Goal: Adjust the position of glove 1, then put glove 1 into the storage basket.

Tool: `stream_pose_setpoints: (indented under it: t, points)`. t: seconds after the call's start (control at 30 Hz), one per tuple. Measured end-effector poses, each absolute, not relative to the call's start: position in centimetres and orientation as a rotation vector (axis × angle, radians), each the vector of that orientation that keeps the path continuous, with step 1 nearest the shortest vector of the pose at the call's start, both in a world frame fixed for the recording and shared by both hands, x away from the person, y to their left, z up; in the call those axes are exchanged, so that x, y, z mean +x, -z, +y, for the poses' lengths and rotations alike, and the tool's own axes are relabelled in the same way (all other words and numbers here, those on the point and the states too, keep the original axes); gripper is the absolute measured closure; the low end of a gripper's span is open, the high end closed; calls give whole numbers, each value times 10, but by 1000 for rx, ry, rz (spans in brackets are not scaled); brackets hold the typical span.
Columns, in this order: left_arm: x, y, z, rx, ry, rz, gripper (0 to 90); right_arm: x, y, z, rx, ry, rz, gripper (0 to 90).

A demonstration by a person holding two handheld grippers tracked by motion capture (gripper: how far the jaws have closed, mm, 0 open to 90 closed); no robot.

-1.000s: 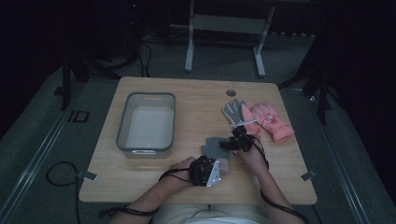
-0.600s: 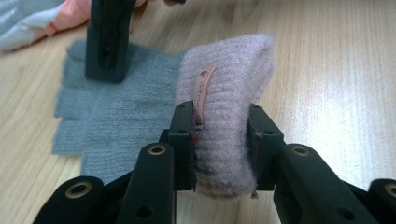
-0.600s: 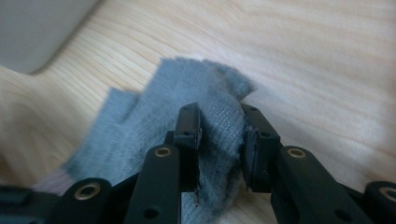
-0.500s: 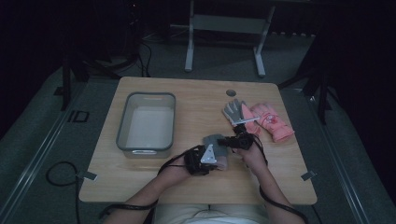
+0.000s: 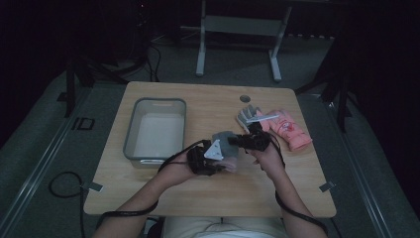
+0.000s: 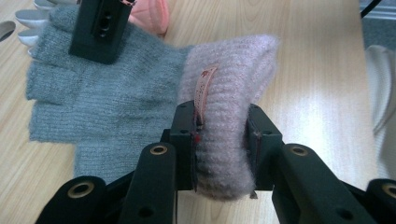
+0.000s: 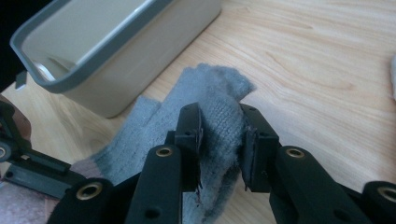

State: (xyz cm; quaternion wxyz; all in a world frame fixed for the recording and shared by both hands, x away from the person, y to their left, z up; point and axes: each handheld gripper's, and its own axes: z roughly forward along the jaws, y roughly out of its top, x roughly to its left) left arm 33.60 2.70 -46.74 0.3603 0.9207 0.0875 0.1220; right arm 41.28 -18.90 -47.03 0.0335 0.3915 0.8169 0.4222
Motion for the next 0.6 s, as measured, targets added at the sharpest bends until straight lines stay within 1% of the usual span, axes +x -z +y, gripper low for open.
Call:
stream_pose_setpoints:
  t: [0.27, 0.6]
  points:
    - [340, 448, 38, 2407, -357, 208, 686, 421, 456, -176, 1183, -1306, 2525, 720]
    - [345, 429, 61, 2425, -414, 219, 687, 431, 437, -148, 1143, -1309, 2514, 720]
